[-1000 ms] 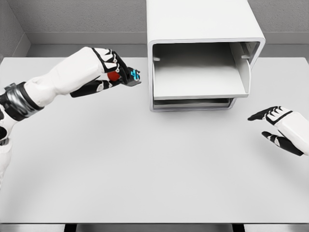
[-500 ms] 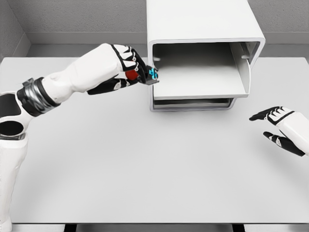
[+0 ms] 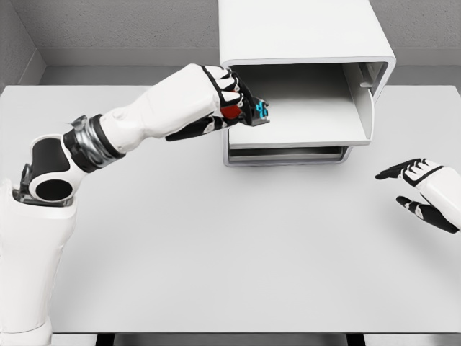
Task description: Slide open multi-storey tabletop storage cabinets and put open load switch and slide close multi-storey tabletop storage cabinets
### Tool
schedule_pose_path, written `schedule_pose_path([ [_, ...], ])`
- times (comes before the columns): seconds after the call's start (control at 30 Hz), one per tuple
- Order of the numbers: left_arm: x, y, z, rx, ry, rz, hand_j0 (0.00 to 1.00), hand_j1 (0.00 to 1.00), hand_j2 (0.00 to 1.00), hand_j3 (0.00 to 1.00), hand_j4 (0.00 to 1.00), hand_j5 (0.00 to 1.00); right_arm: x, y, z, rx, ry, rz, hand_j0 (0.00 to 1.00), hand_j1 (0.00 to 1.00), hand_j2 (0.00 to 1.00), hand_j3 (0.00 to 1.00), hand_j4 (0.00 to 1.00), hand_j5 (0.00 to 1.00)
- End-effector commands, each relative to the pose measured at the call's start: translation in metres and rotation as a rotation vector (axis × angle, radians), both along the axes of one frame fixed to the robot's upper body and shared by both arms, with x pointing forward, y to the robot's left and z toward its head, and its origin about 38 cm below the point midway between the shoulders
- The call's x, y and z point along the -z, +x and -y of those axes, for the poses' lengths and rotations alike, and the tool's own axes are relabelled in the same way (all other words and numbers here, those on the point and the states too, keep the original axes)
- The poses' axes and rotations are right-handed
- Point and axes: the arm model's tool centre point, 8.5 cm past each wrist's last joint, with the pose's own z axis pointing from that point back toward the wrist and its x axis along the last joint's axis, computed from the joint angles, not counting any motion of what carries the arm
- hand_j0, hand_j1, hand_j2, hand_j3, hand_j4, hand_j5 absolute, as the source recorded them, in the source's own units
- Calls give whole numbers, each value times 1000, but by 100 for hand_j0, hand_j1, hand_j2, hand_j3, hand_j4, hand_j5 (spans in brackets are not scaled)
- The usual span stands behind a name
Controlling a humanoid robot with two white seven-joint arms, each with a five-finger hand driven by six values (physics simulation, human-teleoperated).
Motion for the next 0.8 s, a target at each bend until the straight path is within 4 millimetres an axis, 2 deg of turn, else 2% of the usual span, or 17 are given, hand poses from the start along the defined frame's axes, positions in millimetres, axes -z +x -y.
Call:
schedule_pose_path([
  [0.0,1,0,10,0,-6,2,40,40,40,40,40,40,-1,0,0,1,6,1,69,69,69,69,69,69],
  [0.53,2,-2,54,1,23,34,41,41,41,41,41,41,0,-1,1,3,8,0,69,69,69,69,69,69],
  [0.77,5,0,63,-26,53,45,42,42,42,42,42,42,0,-1,1,10,16,3,70,70,70,70,70,70],
])
